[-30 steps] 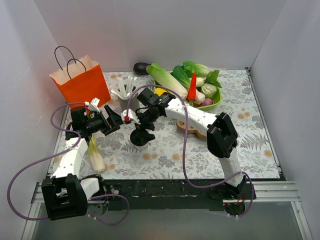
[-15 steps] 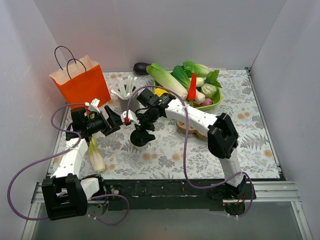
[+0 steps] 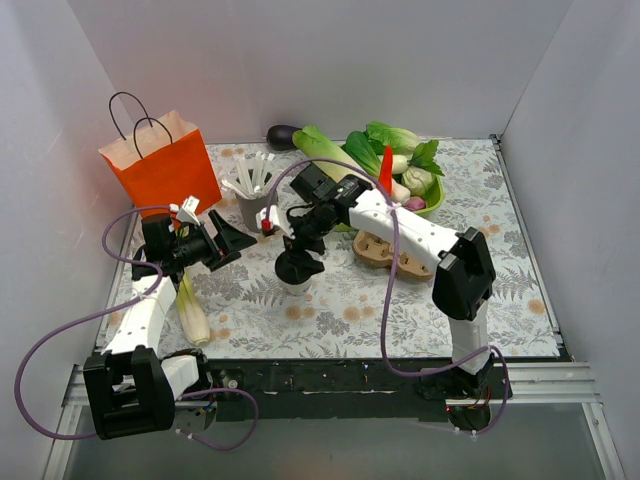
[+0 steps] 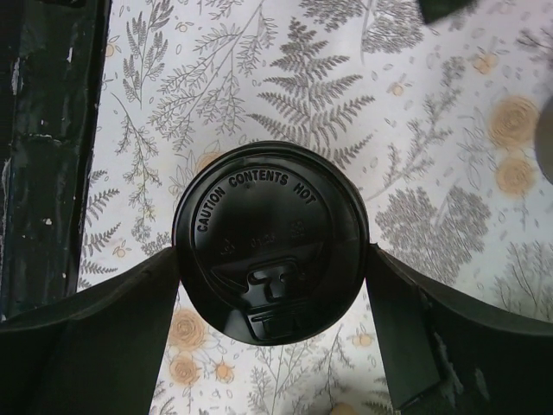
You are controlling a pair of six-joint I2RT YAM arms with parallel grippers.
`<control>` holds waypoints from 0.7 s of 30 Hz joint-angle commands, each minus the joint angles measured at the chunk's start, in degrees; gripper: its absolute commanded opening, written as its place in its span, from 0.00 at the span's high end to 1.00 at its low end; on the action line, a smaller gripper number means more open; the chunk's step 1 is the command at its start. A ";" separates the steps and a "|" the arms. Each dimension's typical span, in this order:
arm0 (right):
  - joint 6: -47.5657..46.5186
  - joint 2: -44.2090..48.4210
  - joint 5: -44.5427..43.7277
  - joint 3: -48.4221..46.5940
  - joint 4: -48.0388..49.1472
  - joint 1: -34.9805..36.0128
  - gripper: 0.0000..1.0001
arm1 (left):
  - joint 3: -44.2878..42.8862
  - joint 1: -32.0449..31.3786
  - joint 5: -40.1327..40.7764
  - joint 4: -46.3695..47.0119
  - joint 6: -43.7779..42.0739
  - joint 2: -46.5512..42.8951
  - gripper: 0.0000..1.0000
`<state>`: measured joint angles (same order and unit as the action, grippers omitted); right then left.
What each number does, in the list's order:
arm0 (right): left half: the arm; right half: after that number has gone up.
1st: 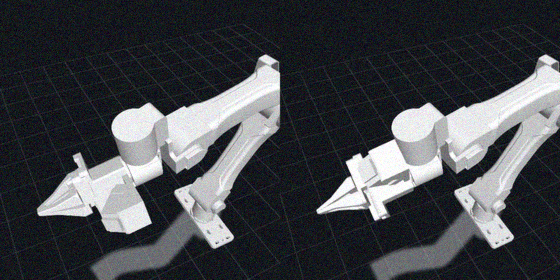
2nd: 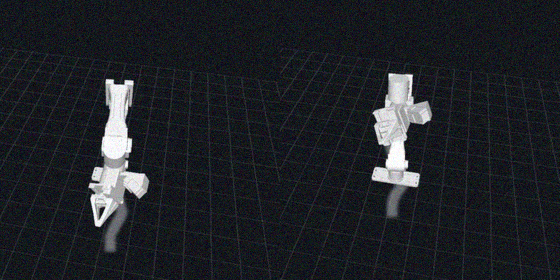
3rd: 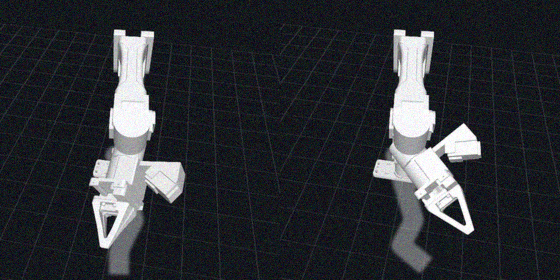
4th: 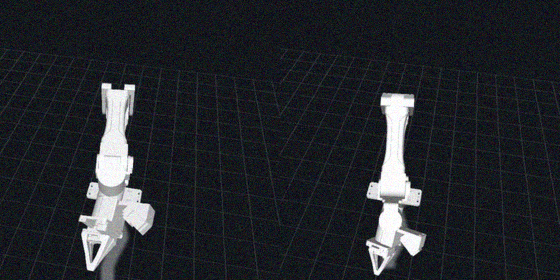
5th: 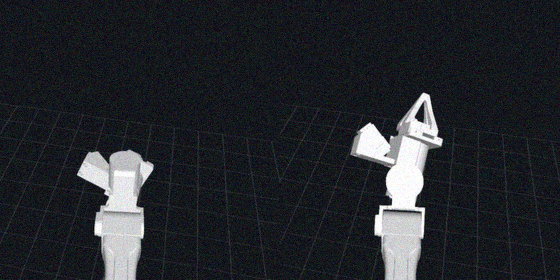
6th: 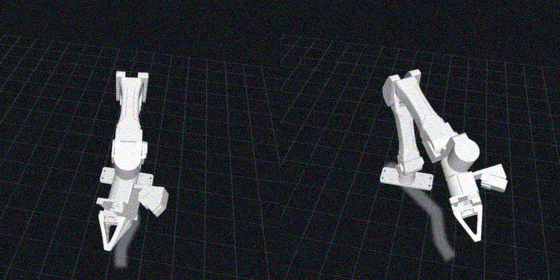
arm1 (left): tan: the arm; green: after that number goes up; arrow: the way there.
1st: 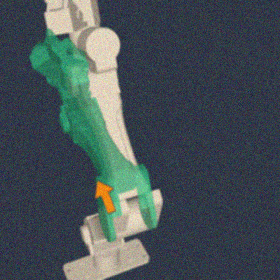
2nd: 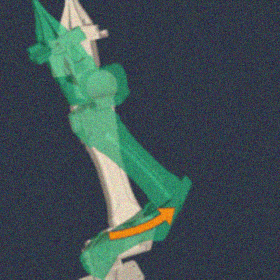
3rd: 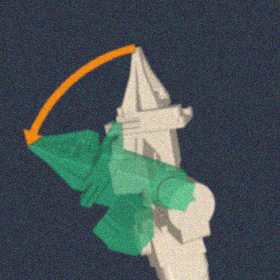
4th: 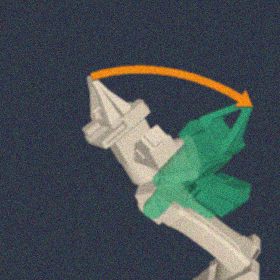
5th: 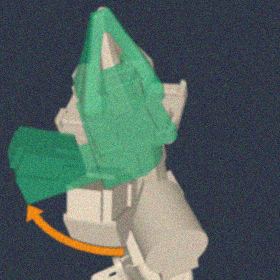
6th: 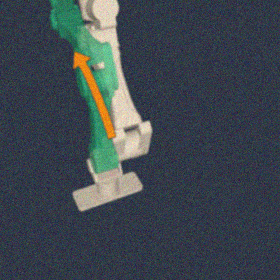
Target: Pack the takeout coffee
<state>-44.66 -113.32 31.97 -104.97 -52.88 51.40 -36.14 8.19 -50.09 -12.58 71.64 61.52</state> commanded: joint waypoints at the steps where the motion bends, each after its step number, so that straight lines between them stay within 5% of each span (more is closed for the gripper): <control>1: 4.14 6.35 1.96 0.82 -0.47 -4.63 0.32 | -0.69 0.43 -1.24 1.59 0.61 0.44 0.02; 13: 8.45 13.99 3.63 0.19 -3.63 -21.24 0.33 | -1.65 0.43 -1.59 2.73 1.58 2.64 0.02; 21: 12.49 28.67 4.24 11.97 -6.00 -44.25 0.35 | -2.79 0.69 -1.94 3.44 2.02 4.49 0.02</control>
<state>-34.76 -91.13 34.98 -96.60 -56.03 17.15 -36.23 8.29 -50.65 -10.24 73.58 65.65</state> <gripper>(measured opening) 0.894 0.982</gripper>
